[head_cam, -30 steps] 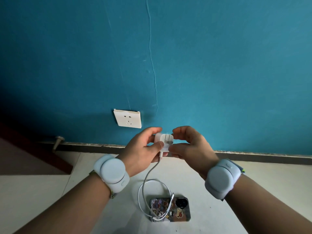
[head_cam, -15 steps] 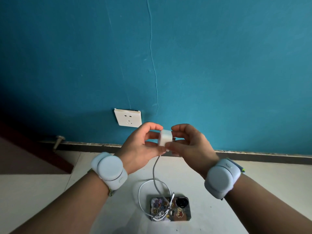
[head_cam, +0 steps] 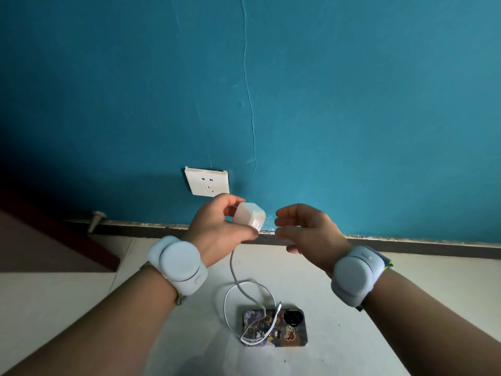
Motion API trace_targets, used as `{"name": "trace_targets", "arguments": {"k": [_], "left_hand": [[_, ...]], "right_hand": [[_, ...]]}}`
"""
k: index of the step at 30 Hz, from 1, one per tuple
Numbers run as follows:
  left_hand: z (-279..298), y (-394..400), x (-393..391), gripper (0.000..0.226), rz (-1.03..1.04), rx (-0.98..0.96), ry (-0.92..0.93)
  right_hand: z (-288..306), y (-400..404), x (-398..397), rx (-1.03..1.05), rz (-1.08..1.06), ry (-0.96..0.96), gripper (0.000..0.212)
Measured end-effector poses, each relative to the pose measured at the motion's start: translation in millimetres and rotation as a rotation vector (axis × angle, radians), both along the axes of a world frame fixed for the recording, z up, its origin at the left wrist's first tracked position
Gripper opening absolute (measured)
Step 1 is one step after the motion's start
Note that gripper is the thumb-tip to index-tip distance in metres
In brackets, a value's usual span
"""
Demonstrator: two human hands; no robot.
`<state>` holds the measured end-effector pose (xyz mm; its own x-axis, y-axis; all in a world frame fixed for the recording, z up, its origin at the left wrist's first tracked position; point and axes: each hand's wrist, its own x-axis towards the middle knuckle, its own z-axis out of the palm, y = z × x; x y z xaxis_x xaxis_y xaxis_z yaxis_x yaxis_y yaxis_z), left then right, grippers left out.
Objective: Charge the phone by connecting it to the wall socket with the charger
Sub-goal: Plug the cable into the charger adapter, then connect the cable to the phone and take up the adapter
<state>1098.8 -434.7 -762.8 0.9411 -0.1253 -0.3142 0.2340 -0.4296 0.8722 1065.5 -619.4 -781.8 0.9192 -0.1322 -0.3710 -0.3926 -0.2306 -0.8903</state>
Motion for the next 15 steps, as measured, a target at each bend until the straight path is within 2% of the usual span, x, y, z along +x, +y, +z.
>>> {"name": "trace_targets", "arguments": {"k": [4, 9, 15], "left_hand": [[-3.8, 5.1, 1.5, 0.055, -0.023, 0.102, 0.040], [-10.6, 2.9, 0.0, 0.058, -0.057, 0.192, 0.067], [-30.0, 8.1, -5.7, 0.050, -0.145, 0.387, 0.079]], "right_hand": [[-15.5, -1.6, 1.9, -0.025, 0.028, 0.128, 0.012], [-36.2, 7.8, -2.0, 0.041, 0.047, 0.332, 0.008], [-64.9, 14.6, -7.8, 0.020, 0.051, 0.420, 0.004]]}}
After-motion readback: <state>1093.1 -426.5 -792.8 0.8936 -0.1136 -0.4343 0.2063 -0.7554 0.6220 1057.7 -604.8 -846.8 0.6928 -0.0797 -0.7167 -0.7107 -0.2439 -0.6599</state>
